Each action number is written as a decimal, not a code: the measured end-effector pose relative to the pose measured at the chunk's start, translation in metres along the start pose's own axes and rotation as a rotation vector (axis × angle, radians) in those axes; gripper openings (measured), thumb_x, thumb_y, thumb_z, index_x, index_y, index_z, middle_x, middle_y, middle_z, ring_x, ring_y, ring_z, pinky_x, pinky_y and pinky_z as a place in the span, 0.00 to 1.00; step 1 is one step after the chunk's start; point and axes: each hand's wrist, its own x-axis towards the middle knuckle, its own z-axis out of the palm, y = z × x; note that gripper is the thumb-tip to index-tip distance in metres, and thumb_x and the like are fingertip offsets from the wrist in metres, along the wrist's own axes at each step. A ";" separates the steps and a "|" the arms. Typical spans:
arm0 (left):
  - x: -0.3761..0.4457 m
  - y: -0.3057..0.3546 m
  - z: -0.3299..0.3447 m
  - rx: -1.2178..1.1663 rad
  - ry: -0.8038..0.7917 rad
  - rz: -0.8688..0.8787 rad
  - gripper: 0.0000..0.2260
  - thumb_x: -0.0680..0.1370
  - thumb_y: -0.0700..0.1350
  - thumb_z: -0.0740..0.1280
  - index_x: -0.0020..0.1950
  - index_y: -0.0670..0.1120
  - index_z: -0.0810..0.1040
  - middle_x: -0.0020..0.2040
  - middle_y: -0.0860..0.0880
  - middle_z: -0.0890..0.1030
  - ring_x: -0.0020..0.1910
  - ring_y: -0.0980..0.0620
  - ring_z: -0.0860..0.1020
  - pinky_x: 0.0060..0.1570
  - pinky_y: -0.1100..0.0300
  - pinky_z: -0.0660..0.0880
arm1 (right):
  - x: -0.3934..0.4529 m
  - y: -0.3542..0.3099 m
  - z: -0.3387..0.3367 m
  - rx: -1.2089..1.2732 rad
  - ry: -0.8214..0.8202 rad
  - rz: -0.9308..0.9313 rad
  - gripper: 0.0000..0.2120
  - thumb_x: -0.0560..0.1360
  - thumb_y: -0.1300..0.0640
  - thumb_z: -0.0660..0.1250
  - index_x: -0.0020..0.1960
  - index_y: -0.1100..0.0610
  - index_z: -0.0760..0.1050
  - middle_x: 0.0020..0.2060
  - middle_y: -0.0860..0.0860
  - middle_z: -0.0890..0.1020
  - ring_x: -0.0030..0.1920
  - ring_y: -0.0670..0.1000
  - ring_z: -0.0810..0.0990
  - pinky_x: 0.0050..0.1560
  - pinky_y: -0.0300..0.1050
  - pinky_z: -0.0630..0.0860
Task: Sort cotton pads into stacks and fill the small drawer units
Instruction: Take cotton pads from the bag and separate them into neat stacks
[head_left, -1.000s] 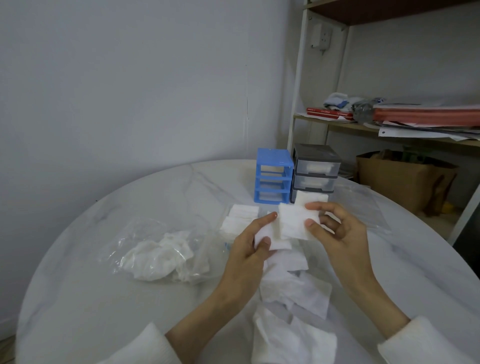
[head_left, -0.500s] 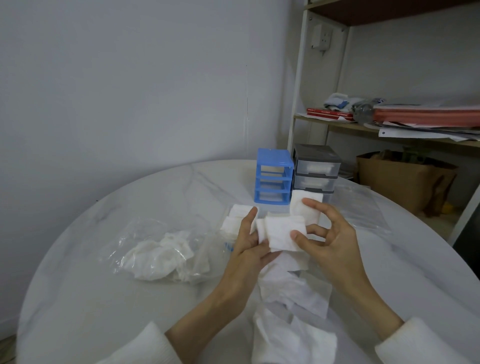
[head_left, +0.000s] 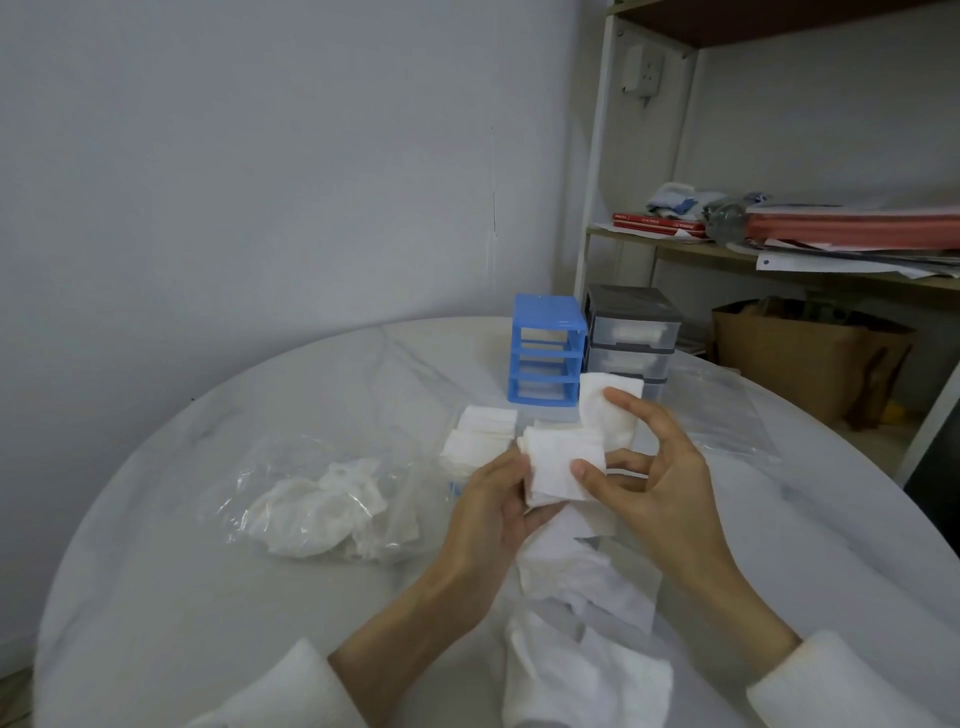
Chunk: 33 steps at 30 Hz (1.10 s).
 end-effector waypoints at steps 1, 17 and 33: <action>0.000 0.000 0.000 -0.001 0.001 0.000 0.13 0.81 0.41 0.55 0.59 0.39 0.76 0.54 0.43 0.83 0.54 0.47 0.81 0.49 0.59 0.80 | 0.000 0.001 0.000 -0.020 -0.002 -0.003 0.29 0.65 0.64 0.76 0.59 0.43 0.71 0.64 0.47 0.72 0.44 0.49 0.83 0.41 0.40 0.81; -0.002 -0.003 -0.001 0.316 -0.067 0.123 0.09 0.79 0.40 0.61 0.55 0.43 0.79 0.49 0.47 0.84 0.49 0.52 0.83 0.44 0.63 0.79 | 0.002 -0.002 0.000 -0.134 0.087 -0.049 0.27 0.67 0.61 0.74 0.63 0.49 0.69 0.58 0.50 0.73 0.43 0.43 0.78 0.42 0.31 0.77; 0.001 -0.004 -0.005 0.372 -0.031 0.171 0.09 0.80 0.39 0.60 0.56 0.42 0.79 0.49 0.48 0.84 0.48 0.55 0.82 0.46 0.64 0.78 | 0.005 -0.004 -0.004 -0.193 0.193 -0.127 0.13 0.75 0.60 0.66 0.54 0.44 0.73 0.53 0.50 0.77 0.45 0.40 0.76 0.42 0.27 0.73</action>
